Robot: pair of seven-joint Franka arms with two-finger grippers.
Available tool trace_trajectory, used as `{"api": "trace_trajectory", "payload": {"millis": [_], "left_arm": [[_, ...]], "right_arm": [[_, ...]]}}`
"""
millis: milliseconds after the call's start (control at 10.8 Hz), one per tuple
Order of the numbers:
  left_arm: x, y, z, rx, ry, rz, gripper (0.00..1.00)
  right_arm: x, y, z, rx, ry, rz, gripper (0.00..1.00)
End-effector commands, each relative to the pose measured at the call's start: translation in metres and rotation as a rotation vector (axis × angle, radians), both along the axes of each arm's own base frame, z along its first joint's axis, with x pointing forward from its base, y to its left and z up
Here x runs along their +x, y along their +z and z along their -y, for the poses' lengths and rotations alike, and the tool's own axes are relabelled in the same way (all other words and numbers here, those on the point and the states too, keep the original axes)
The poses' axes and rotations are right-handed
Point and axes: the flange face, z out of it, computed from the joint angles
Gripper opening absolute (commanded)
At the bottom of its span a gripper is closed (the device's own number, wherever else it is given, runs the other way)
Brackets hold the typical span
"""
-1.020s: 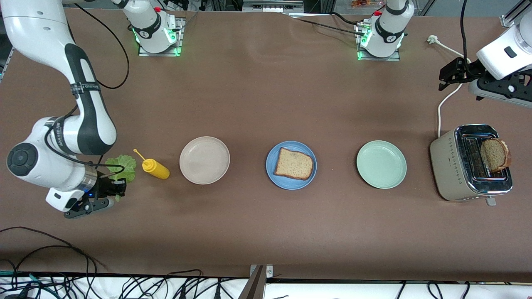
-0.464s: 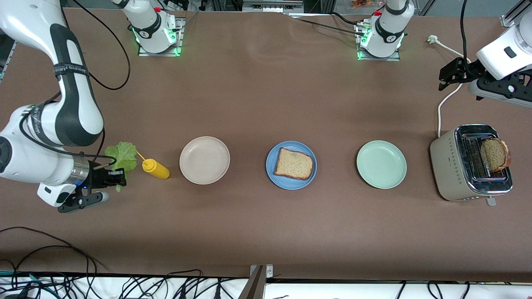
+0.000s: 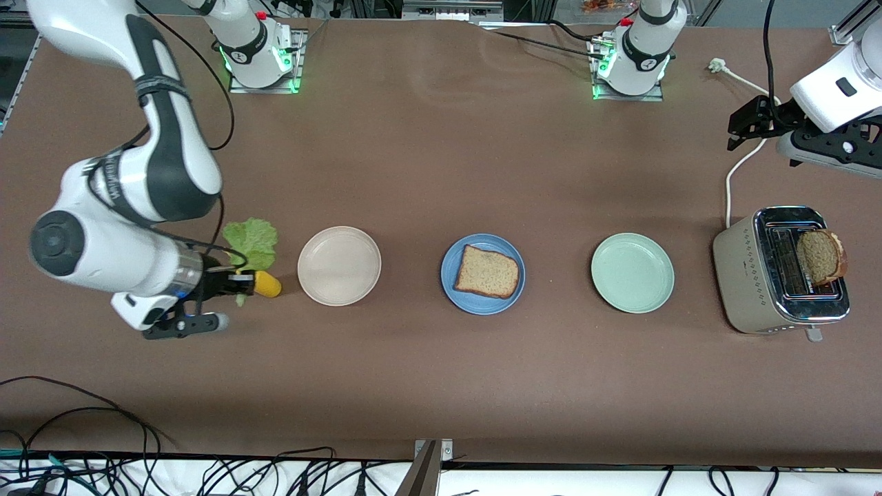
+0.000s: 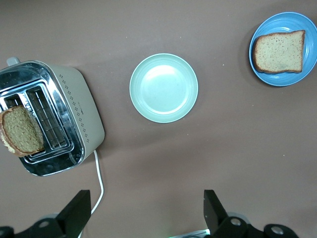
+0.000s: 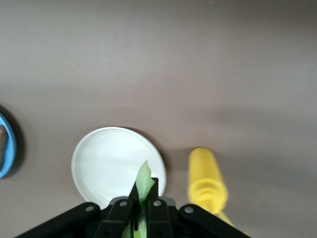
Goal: Make sandwich in blue plate with both arms
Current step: 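Lift the lettuce and carry it toward the blue plate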
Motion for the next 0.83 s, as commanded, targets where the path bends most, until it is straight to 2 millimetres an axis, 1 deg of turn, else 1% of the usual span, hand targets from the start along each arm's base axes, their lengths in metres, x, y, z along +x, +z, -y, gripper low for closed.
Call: {"api": "trace_trajectory", "payload": {"millis": [0, 93, 185, 371, 464, 556, 742], "left_arm": [[-0.003, 0.002, 0.000, -0.022, -0.008, -0.006, 1.00], [-0.002, 0.001, -0.004, -0.022, -0.002, -0.008, 1.00], [-0.002, 0.001, -0.004, -0.022, -0.002, -0.008, 1.00], [-0.002, 0.002, -0.004, -0.022, -0.002, -0.006, 1.00], [-0.002, 0.002, -0.004, -0.022, -0.002, -0.006, 1.00], [-0.002, 0.002, -0.004, -0.022, -0.002, -0.006, 1.00], [-0.002, 0.002, -0.004, -0.022, -0.002, -0.006, 1.00]], "right_arm": [[-0.010, -0.014, -0.070, -0.040, -0.145, -0.044, 0.00], [-0.017, -0.019, -0.106, -0.049, -0.215, -0.052, 0.00], [-0.021, -0.026, -0.136, -0.053, -0.269, -0.053, 0.00], [-0.030, -0.039, -0.182, -0.060, -0.338, -0.052, 0.00], [-0.033, -0.048, -0.199, -0.071, -0.381, -0.051, 0.00], [-0.037, -0.053, -0.221, -0.066, -0.426, -0.036, 0.00], [-0.050, -0.075, -0.275, -0.036, -0.547, -0.011, 0.00]]}}
